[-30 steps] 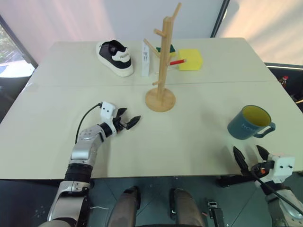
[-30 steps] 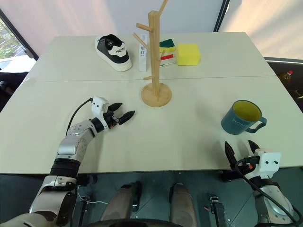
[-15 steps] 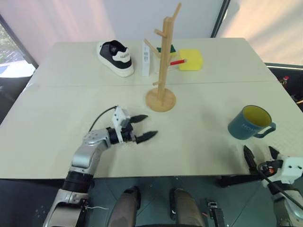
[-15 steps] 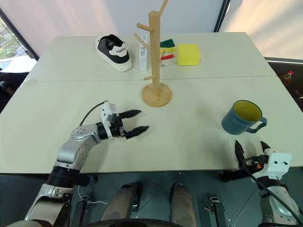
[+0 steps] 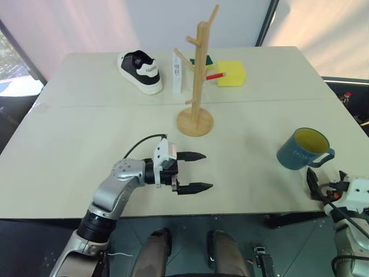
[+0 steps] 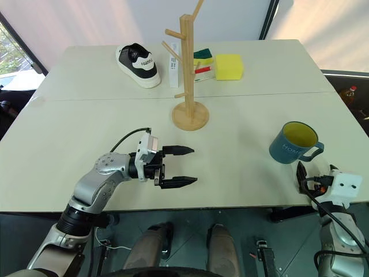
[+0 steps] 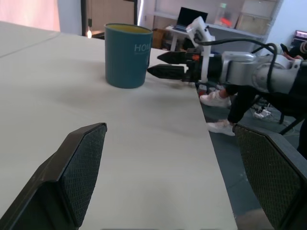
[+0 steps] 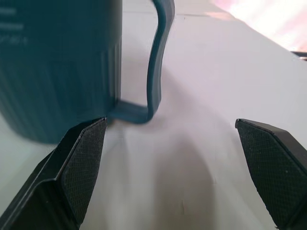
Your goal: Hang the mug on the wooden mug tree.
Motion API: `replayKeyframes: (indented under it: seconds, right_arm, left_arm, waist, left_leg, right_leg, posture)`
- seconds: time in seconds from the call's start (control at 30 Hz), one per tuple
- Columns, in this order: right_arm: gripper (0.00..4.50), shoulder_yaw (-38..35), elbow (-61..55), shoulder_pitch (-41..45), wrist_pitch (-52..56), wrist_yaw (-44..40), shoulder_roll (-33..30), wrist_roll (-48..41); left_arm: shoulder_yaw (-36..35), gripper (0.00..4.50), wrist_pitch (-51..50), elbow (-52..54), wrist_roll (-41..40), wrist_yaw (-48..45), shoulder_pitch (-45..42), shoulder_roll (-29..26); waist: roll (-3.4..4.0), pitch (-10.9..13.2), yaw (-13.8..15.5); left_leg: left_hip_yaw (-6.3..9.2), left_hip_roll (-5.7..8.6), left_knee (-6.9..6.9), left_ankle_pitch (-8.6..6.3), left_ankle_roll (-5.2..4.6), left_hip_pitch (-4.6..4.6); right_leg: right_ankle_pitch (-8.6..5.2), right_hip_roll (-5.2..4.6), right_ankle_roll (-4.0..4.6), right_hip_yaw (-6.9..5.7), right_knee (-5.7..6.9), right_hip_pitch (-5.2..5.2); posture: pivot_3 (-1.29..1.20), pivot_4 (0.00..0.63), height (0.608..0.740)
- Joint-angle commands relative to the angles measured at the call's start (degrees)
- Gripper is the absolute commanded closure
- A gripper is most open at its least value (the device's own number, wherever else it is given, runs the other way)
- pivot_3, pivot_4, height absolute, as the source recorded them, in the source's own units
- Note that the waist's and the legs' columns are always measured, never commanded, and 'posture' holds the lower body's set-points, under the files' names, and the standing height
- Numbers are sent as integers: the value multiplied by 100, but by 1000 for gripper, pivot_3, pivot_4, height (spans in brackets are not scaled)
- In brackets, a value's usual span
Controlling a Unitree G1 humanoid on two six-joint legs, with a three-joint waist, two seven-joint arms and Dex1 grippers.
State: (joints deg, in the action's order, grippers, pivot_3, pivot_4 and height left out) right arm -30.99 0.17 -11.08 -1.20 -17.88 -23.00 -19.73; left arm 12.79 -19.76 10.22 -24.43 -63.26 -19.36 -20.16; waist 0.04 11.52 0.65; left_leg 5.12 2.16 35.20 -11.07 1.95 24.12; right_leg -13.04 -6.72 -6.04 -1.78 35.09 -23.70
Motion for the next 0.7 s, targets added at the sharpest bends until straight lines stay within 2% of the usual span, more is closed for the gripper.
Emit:
replayKeyframes:
  seconds: [0.03,0.47,0.57,0.67,0.7]
  right_arm:
    - [60,-129,-15,66,-147,10,-93,6]
    - [60,-1,498,724,9,-14,-245,45]
    - [853,27,572,819,64,-91,-257,17]
    - [2374,71,602,892,118,-214,-259,-64]
    - [3017,81,597,910,135,-235,-257,-78]
  left_arm:
    - [55,0,1,225,-93,-16,-71,-27]
    - [9,0,56,160,-58,3,-123,-64]
    - [-4,0,55,167,-62,15,-117,-75]
    - [-16,0,62,189,-57,35,-85,-95]
    - [-16,0,64,196,-56,45,-75,-100]
  waist:
    - [0,0,1]
    - [0,0,-8]
    - [0,0,-6]
    - [0,0,-10]
    - [0,0,-8]
  left_leg:
    - [0,0,0,0,0,-1]
    - [-2,0,2,0,-1,-17]
    - [-2,0,2,0,-1,-17]
    - [-2,0,1,1,-1,-18]
    - [-2,0,1,1,-1,-18]
  right_leg:
    - [0,0,0,0,0,0]
    - [0,2,0,3,2,15]
    - [0,2,0,3,2,15]
    - [0,3,0,3,2,16]
    - [0,3,0,3,3,16]
  posture:
    - [0,150,740]
    - [0,150,740]
    - [0,150,740]
    - [0,150,740]
    - [0,150,740]
